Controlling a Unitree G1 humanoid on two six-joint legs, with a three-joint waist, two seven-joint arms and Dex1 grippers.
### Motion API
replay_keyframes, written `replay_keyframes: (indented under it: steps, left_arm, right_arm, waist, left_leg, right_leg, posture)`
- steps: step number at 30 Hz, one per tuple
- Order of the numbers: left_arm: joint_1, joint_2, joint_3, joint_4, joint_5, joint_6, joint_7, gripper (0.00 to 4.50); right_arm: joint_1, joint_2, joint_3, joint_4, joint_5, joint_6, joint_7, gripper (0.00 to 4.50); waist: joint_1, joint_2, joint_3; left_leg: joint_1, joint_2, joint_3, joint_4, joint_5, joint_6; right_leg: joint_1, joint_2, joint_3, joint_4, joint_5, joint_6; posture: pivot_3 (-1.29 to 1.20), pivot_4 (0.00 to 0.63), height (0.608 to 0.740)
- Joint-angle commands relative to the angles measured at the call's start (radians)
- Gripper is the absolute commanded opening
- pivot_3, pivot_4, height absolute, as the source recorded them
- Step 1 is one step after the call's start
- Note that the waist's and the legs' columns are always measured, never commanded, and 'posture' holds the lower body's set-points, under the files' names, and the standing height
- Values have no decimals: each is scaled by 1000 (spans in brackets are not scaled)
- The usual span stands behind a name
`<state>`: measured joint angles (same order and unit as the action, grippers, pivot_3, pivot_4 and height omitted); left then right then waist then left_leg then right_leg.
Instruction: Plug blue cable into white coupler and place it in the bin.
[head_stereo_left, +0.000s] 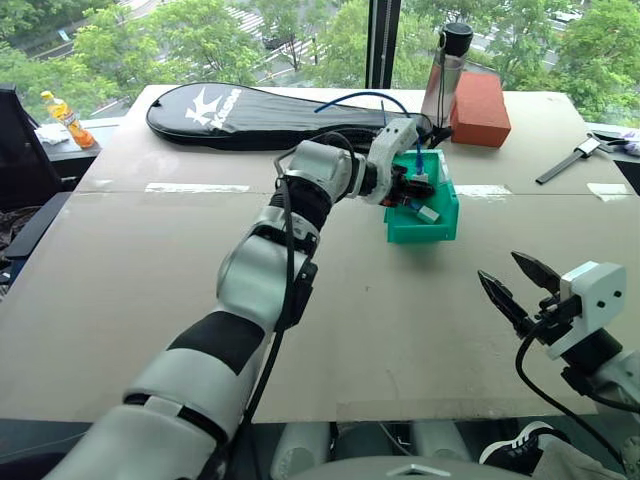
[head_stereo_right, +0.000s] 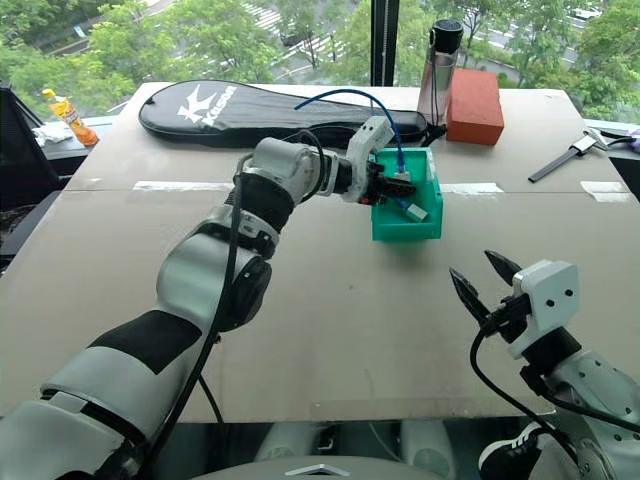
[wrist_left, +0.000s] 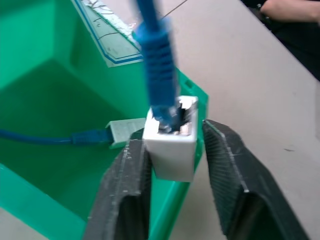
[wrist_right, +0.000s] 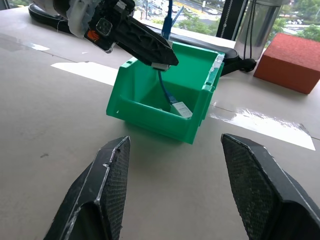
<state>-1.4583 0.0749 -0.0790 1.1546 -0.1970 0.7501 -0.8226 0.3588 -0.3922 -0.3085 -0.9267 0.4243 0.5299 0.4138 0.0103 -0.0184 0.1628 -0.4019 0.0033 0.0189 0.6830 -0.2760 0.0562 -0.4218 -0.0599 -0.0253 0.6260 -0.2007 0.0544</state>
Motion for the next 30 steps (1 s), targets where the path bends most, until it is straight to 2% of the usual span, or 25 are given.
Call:
replay_keyframes:
  steps: [1,5,7,10,13,21,23,24,27,28,30]
  left_arm:
    - [-54,39,28,-23,-11,43,-78,3142]
    - [-12,118,40,-159,-59,226,-176,3142]
    - [95,173,45,-385,-107,292,-206,3142]
    - [370,215,137,-805,-170,100,-190,3142]
    - [612,290,159,-1077,-205,11,-227,3142]
    - [1201,457,266,-1441,-201,-184,-193,3142]
    - [1274,476,302,-1477,-253,-171,-194,3142]
    - [1309,487,332,-1499,-310,-136,-207,3164]
    - [1448,505,395,-1565,-334,-155,-190,3849]
    - [1491,511,413,-1592,-333,-167,-178,4313]
    - [1567,521,451,-1633,-324,-191,-150,4439]
  right_arm:
    - [7,2,8,-37,-5,-39,-15,2799]
    - [-8,-11,21,0,1,-50,1,2799]
    - [-19,-27,17,26,8,-53,20,2799]
    - [-22,-54,-10,78,15,-73,53,2799]
    - [-11,-78,-46,123,29,-102,93,2799]
    - [36,-155,-159,232,99,-145,227,2799]
    - [41,-172,-182,261,100,-155,244,2799]
    - [51,-186,-186,275,102,-166,271,3038]
    - [69,-218,-206,324,114,-184,336,3940]
    - [80,-230,-214,341,109,-195,360,4422]
    - [103,-244,-233,367,96,-230,394,4481]
  waist:
    - [0,0,0]
    - [-3,0,0]
    - [-5,1,0]
    - [-6,3,-1]
    - [-11,2,0]
    - [4,3,-1]
    - [7,2,0]
    - [13,2,0]
    - [13,3,-1]
    - [9,3,-1]
    - [6,4,-1]
  left_leg:
    - [0,0,0,0,0,0]
    - [0,0,1,0,0,0]
    - [0,1,1,0,0,0]
    - [1,1,3,-1,0,0]
    - [3,1,4,-3,3,-5]
    - [5,0,5,-3,0,-1]
    - [6,1,6,-3,0,-1]
    - [5,1,5,-3,0,-1]
    - [4,1,2,0,0,-1]
    - [6,1,2,0,0,-1]
    - [6,1,3,-1,0,-1]
  right_leg:
    - [0,0,0,0,0,0]
    - [0,0,1,0,0,0]
    - [-1,0,2,0,0,0]
    - [0,-1,4,0,2,-4]
    - [0,-5,11,1,3,-5]
    - [1,-5,11,0,1,-9]
    - [1,-10,12,0,1,-9]
    - [1,-10,10,0,1,-9]
    - [1,-10,7,0,1,-10]
    - [3,-11,7,0,1,-9]
    - [4,-11,7,0,0,-8]
  posture:
    - [0,150,740]
    - [0,150,740]
    - [0,150,740]
    - [0,150,740]
    - [0,150,740]
    - [0,150,740]
    - [0,150,740]
    - [0,150,740]
    - [0,150,740]
    - [0,150,740]
    - [0,150,740]
